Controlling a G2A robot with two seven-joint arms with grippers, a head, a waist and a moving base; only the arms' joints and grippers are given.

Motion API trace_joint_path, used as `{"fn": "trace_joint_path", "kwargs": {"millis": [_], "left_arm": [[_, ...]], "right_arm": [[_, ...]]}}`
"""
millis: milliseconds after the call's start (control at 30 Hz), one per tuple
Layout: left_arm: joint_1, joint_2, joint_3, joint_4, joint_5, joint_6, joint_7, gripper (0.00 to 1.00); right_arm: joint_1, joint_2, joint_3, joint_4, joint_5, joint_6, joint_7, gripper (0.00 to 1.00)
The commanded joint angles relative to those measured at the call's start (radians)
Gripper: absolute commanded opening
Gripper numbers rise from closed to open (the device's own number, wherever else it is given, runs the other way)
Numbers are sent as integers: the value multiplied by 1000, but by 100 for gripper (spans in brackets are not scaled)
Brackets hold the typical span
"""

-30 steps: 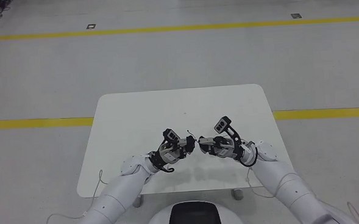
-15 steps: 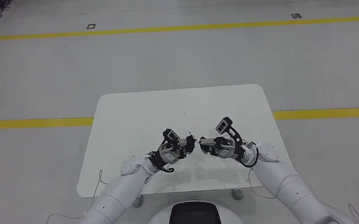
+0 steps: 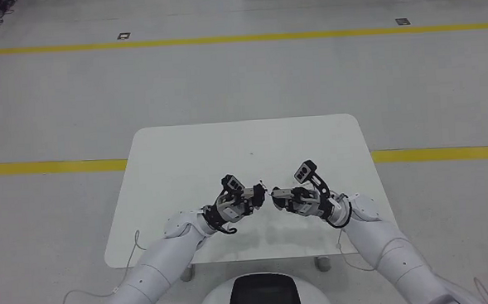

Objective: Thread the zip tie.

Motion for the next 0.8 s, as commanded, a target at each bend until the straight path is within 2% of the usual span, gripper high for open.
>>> {"fn": "trace_joint_path", "kwargs": {"millis": [0, 767], "left_arm": [[0, 0, 0, 0, 0, 0, 0, 0], [0, 0, 0, 0, 0, 0, 0, 0]], "right_arm": [[-1, 0, 3, 1, -2, -1, 0, 0], [-8, -1, 23, 9, -30, 6, -6, 0]]}}
